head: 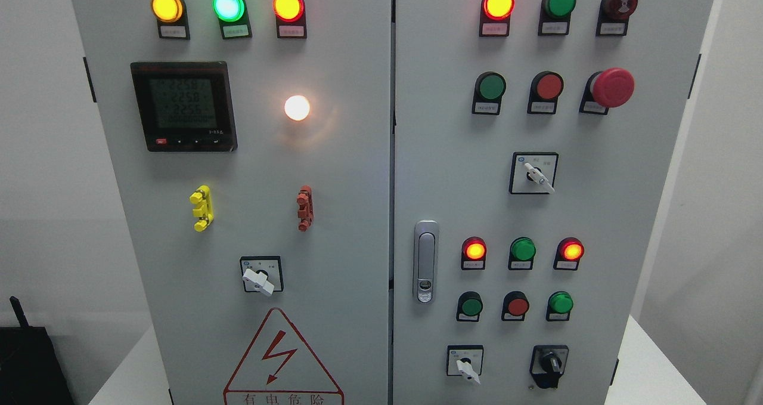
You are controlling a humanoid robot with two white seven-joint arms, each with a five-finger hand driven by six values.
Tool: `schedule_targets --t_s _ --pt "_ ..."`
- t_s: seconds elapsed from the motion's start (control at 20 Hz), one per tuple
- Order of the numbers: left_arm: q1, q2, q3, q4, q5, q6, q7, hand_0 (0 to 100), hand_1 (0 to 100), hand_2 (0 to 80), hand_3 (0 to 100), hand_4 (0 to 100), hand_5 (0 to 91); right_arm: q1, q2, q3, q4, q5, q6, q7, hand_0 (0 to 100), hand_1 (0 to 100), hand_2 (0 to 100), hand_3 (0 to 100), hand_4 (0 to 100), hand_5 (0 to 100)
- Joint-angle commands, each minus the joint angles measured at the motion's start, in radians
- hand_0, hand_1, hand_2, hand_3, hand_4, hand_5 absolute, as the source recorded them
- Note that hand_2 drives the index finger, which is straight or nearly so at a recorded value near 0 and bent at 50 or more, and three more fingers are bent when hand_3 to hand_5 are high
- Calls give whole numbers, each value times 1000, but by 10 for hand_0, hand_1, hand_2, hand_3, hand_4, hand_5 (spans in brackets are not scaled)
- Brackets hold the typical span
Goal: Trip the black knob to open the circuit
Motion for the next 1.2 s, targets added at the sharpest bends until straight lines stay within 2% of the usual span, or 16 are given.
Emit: schedule_targets --t_s 0.0,0.45,0.85,1.15 --pt "-2 -2 1 0 2 -2 0 120 389 0 0 0 0 -4 -2 -3 3 2 0 6 0 168 0 0 0 0" --pt "-2 -2 1 0 2 -2 0 120 389 0 0 0 0 -4 1 -5 3 2 -3 7 0 170 0 0 0 0" --pt "-2 -2 1 0 2 -2 0 120 389 0 0 0 0 -4 4 -3 1 2 -7 32 0 172 0 0 0 0" --pt "-2 -2 1 0 2 -2 0 120 389 0 0 0 0 -4 7 -6 -12 -1 -15 35 0 173 0 0 0 0"
